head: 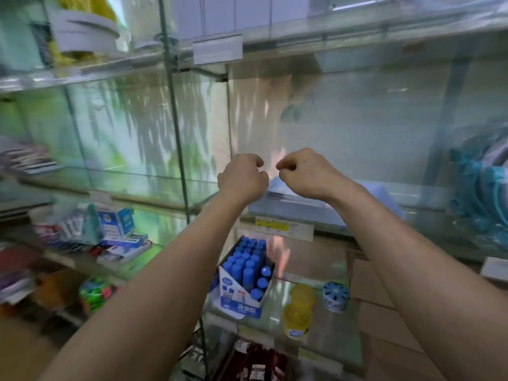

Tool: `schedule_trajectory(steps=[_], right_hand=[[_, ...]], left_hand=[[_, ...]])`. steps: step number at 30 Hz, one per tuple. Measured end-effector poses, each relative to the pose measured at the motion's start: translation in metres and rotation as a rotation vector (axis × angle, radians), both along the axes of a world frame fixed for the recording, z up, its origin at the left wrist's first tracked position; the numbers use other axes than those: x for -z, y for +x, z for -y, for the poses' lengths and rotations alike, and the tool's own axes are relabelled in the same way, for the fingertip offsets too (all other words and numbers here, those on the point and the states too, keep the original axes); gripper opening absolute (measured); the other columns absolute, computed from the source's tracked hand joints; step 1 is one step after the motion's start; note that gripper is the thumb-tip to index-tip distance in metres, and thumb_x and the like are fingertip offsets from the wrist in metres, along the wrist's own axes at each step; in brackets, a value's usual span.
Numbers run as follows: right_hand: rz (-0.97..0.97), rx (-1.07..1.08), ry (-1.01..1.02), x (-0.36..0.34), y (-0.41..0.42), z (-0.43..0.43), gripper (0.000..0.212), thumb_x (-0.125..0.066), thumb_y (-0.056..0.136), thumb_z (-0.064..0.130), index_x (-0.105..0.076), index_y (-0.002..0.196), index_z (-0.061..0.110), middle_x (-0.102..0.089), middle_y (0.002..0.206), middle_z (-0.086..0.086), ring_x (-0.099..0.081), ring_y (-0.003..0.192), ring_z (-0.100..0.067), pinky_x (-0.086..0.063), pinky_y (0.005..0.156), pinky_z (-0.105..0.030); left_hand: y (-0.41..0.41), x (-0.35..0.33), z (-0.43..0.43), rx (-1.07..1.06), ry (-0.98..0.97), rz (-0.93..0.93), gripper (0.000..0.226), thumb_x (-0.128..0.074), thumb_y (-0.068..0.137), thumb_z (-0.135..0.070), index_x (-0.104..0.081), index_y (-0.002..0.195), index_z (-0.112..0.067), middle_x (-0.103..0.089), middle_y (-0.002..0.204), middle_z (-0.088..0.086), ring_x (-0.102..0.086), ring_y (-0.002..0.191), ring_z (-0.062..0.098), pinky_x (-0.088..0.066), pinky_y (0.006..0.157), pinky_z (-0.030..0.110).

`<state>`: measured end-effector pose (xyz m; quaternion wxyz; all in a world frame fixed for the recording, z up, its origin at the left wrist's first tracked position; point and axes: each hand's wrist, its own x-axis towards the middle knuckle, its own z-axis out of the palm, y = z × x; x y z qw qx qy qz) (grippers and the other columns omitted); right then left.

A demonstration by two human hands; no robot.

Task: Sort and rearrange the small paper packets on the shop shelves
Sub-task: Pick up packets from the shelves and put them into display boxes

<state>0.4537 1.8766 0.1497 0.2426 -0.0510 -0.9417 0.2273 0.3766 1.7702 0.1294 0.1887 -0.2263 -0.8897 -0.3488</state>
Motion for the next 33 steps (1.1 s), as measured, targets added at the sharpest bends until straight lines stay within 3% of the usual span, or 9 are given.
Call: schedule_trajectory(steps=[5, 8, 10, 12, 14, 19, 23, 26, 33], right_hand=[[0.018, -0.164, -0.055, 0.017, -0.004, 0.051, 0.031, -0.048, 0.091, 0.012, -0.066, 0.116, 0.006, -0.065, 0.122, -0.007, -0.058, 0.112, -0.024, -0.046, 0.099, -0.037], [0.035, -0.254, -0.167, 0.040, -0.004, 0.085, 0.026, -0.049, 0.091, 0.015, -0.069, 0.108, 0.011, -0.066, 0.096, 0.003, -0.060, 0.086, -0.017, -0.049, 0.075, -0.028], [0.045, -0.301, -0.238, 0.060, -0.003, 0.107, 0.025, -0.050, 0.091, 0.016, -0.069, 0.104, 0.007, -0.064, 0.085, 0.000, -0.057, 0.076, -0.017, -0.046, 0.068, -0.027], [0.061, -0.334, -0.302, 0.083, -0.003, 0.127, 0.028, -0.051, 0.091, 0.017, -0.068, 0.108, 0.003, -0.069, 0.099, -0.009, -0.061, 0.084, -0.020, -0.047, 0.075, -0.029], [0.089, -0.367, -0.360, 0.105, 0.000, 0.144, 0.029, -0.051, 0.092, 0.019, -0.068, 0.114, 0.010, -0.067, 0.113, -0.004, -0.059, 0.092, -0.015, -0.043, 0.080, -0.025], [0.149, -0.405, -0.461, 0.147, 0.004, 0.186, 0.030, -0.051, 0.093, 0.016, -0.065, 0.116, 0.004, -0.065, 0.119, -0.010, -0.060, 0.107, -0.026, -0.047, 0.090, -0.033], [0.180, -0.449, -0.413, 0.170, -0.001, 0.225, 0.038, -0.050, 0.094, 0.020, -0.056, 0.131, 0.013, -0.056, 0.133, -0.003, -0.053, 0.121, -0.018, -0.037, 0.094, -0.024], [0.195, -0.465, -0.329, 0.185, -0.009, 0.259, 0.034, -0.051, 0.094, 0.019, -0.058, 0.127, 0.014, -0.058, 0.129, -0.007, -0.054, 0.116, -0.022, -0.040, 0.087, -0.027], [0.307, -0.551, -0.124, 0.214, -0.036, 0.363, 0.041, -0.054, 0.092, 0.020, -0.052, 0.133, 0.017, -0.047, 0.137, -0.007, -0.044, 0.125, -0.024, -0.038, 0.099, -0.032]], left_hand=[[0.013, 0.015, 0.066, -0.152, 0.052, 0.090, 0.041, -0.054, 0.089, -0.020, -0.055, 0.130, -0.020, -0.059, 0.121, 0.005, -0.058, 0.108, 0.025, -0.046, 0.097, 0.040], [0.026, 0.038, 0.106, -0.248, 0.193, 0.159, 0.046, -0.056, 0.087, -0.020, -0.051, 0.133, -0.019, -0.058, 0.122, 0.006, -0.059, 0.102, 0.024, -0.047, 0.095, 0.040], [0.035, 0.059, 0.130, -0.316, 0.304, 0.194, 0.052, -0.058, 0.087, -0.022, -0.045, 0.137, -0.020, -0.053, 0.128, 0.008, -0.057, 0.107, 0.026, -0.046, 0.096, 0.042], [0.043, 0.083, 0.151, -0.394, 0.382, 0.215, 0.056, -0.057, 0.087, -0.023, -0.040, 0.140, -0.020, -0.048, 0.133, 0.011, -0.053, 0.115, 0.029, -0.044, 0.098, 0.045], [0.052, 0.106, 0.172, -0.463, 0.431, 0.239, 0.058, -0.057, 0.087, -0.022, -0.037, 0.141, -0.018, -0.046, 0.133, 0.013, -0.052, 0.115, 0.031, -0.045, 0.096, 0.044], [0.076, 0.151, 0.222, -0.676, 0.463, 0.335, 0.075, -0.060, 0.088, -0.021, -0.017, 0.148, -0.031, -0.032, 0.138, 0.007, -0.042, 0.123, 0.026, -0.035, 0.107, 0.045], [0.090, 0.173, 0.262, -0.815, 0.302, 0.421, 0.085, -0.063, 0.086, -0.024, -0.008, 0.150, -0.032, -0.023, 0.146, 0.010, -0.024, 0.136, 0.027, -0.018, 0.110, 0.048], [0.092, 0.186, 0.295, -0.872, 0.153, 0.474, 0.085, -0.065, 0.086, -0.028, -0.009, 0.150, -0.030, -0.023, 0.147, 0.011, -0.023, 0.136, 0.030, -0.018, 0.110, 0.049], [0.075, 0.206, 0.385, -0.907, 0.037, 0.538, 0.086, -0.067, 0.084, -0.025, -0.012, 0.149, -0.029, -0.025, 0.148, 0.012, -0.024, 0.137, 0.031, -0.019, 0.112, 0.049]])
